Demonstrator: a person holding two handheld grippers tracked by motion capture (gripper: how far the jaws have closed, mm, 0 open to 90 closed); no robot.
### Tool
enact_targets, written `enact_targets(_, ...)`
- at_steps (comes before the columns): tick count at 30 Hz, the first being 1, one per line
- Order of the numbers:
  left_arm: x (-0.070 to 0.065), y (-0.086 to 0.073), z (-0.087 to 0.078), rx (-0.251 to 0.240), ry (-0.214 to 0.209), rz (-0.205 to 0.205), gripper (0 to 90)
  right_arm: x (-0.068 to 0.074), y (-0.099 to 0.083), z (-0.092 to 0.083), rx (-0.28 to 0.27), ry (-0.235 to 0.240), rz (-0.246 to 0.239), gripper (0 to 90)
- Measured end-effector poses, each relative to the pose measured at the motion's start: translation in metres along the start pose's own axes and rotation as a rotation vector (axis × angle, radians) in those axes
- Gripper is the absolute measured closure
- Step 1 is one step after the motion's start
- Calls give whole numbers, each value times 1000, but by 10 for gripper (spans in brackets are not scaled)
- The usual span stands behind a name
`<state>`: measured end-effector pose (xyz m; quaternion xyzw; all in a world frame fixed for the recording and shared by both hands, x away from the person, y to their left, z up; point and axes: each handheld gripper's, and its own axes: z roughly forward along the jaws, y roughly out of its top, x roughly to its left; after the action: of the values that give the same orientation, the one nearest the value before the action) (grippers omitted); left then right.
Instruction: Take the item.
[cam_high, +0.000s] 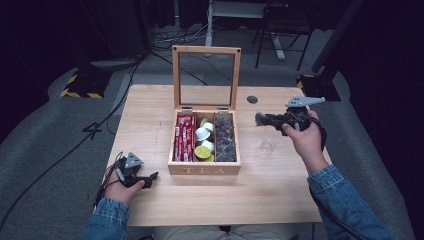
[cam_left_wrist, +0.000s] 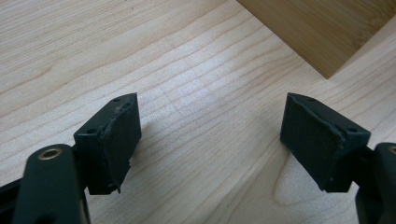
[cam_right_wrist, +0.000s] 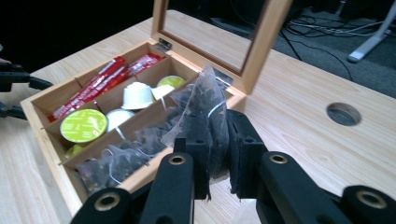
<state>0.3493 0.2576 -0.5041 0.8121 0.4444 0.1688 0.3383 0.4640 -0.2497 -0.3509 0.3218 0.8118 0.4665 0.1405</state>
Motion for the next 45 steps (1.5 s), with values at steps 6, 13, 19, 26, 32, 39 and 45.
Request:
enact_targets(6,0,0,0,0,0,0,208,-9,-7,-8,11,-28,14,804)
enact_targets(13,0,0,0,0,-1,-1,207,-15,-12,-14,23,-57,18,804)
enact_targets(19,0,0,0,0,-1,-1,206,-20,-16,-18,37,-77,26,804)
enact_targets(26,0,0,0,0,0,-1,206,-22,-22,-12,154,-149,-34,804)
enact_targets(32,0,0,0,2,0,0,206,-25,-29,-4,210,-156,-22,804)
enact_targets(39,0,0,0,1,-1,0,205,-29,-37,4,254,-148,-2,801)
enact_targets(45,0,0,0,1,-1,-1,205,-30,-39,5,241,-141,19,654)
